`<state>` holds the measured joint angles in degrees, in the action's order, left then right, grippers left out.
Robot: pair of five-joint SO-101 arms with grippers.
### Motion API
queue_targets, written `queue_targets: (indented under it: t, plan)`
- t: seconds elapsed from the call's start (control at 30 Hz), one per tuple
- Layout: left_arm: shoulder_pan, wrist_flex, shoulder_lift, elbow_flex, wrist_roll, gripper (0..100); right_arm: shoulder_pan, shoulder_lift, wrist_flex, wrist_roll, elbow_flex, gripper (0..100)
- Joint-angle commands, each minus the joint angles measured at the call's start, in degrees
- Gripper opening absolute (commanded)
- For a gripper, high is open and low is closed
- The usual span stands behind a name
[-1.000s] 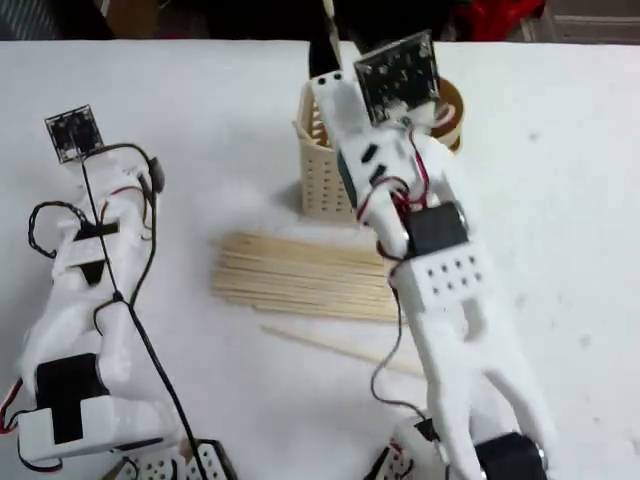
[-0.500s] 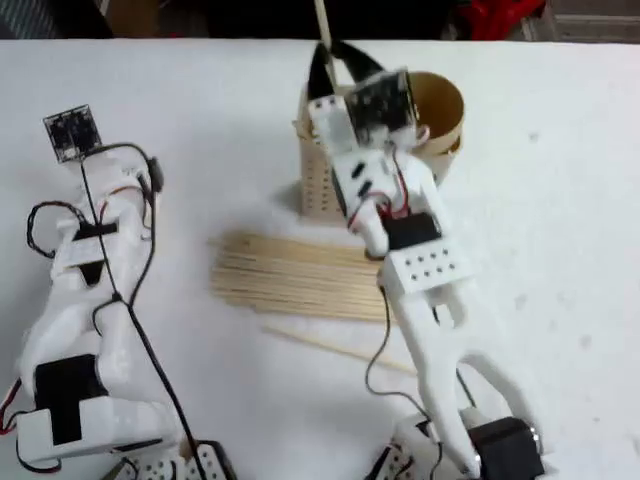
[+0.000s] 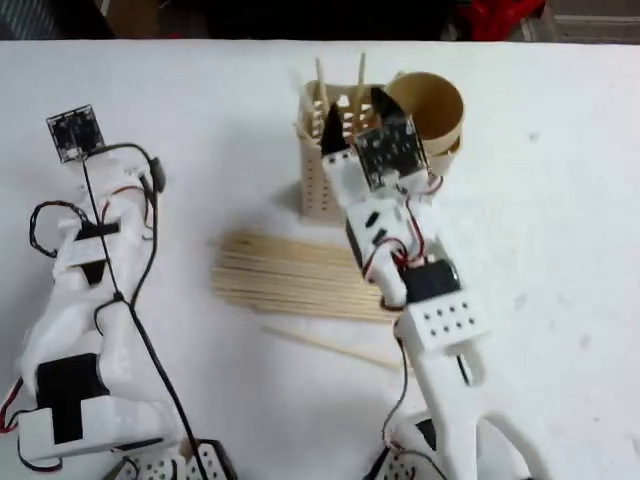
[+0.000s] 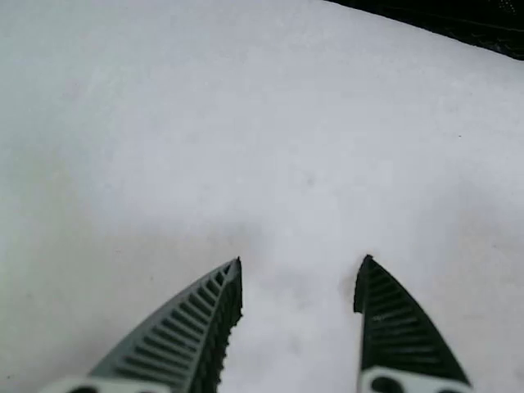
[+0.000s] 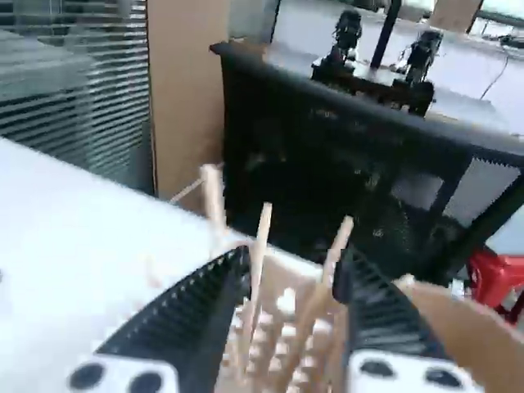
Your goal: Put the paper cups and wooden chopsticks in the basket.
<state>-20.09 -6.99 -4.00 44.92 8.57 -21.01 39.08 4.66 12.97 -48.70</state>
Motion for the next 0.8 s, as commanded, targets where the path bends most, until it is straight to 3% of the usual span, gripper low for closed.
queue_targets:
  t: [0.0,0.2,0.4,0.53,0.77]
  plan:
    - [0.8,-0.1,-0.1,-2.8,0.3,23,0.2,7.8,5.2,0.0,-2.5,16.1]
    - [0.8,-0.1,-0.1,-2.7,0.3,23,-1.6,16.9,26.3,0.4,-6.6,14.4]
    - [0.8,-0.1,-0.1,-2.7,0.3,23,-16.3,17.1,48.7,15.2,-6.6,14.1]
    - [0.8,-0.1,-0.1,-2.6,0.3,23,-24.4,14.5,53.1,15.6,-6.6,14.1]
    - [0.8,-0.1,-0.1,-2.6,0.3,23,-25.5,1.2,51.7,15.8,-6.6,14.1]
